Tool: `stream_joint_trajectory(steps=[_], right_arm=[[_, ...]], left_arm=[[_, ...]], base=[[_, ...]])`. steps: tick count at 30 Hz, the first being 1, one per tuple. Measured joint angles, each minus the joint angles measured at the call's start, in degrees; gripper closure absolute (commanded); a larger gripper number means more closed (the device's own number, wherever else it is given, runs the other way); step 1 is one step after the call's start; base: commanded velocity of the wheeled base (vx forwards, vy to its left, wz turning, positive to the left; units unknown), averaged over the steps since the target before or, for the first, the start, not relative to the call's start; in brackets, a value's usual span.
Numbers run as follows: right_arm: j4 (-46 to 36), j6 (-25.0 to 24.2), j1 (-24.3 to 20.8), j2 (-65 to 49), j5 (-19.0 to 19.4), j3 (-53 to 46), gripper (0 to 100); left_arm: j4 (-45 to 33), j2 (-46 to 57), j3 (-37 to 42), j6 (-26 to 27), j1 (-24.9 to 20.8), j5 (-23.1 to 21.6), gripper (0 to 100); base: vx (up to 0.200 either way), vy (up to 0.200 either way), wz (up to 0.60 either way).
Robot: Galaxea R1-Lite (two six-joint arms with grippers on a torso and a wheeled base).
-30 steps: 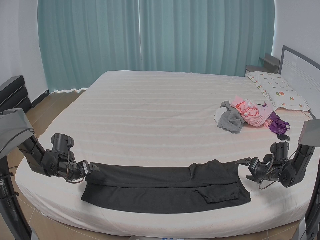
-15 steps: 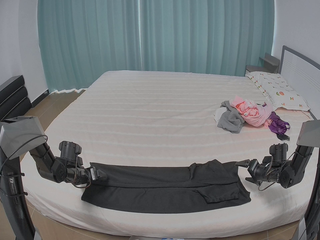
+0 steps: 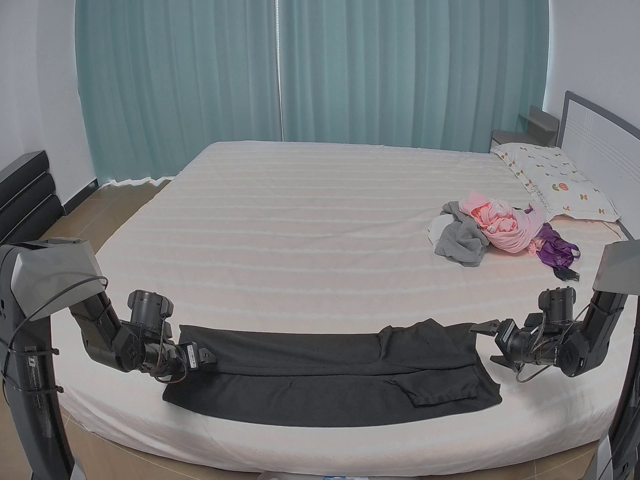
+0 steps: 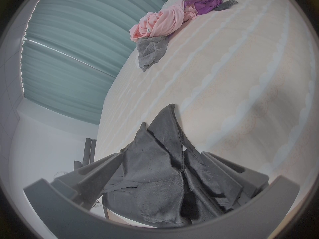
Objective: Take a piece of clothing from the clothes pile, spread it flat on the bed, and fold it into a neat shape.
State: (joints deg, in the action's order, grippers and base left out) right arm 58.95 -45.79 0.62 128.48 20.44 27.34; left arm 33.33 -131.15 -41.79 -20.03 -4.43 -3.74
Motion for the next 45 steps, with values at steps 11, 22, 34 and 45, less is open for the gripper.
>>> stream_joint_trajectory(steps=[11, 22, 34, 45], right_arm=[[0.0, 0.0, 0.0, 0.0, 0.0, 0.0, 0], [-0.1, 0.0, 0.0, 0.0, 0.1, 0.0, 0], [-0.1, 0.0, 0.0, 0.0, 0.1, 0.0, 0], [-0.1, -0.1, 0.0, 0.0, 0.1, 0.0, 0]], left_arm=[[0.3, -0.3, 0.5, -0.4, -1.0, 0.0, 100], [0.1, 2.1, 0.9, -0.7, -0.9, 0.1, 100], [-0.2, 4.6, 1.8, -0.9, -0.7, 0.2, 100], [0.1, 4.9, 0.6, -2.5, -0.7, 0.2, 100]], base=[[0.000, 0.000, 0.00], [0.000, 0.000, 0.00], [-0.083, 0.000, 0.00], [-0.018, 0.000, 0.00]])
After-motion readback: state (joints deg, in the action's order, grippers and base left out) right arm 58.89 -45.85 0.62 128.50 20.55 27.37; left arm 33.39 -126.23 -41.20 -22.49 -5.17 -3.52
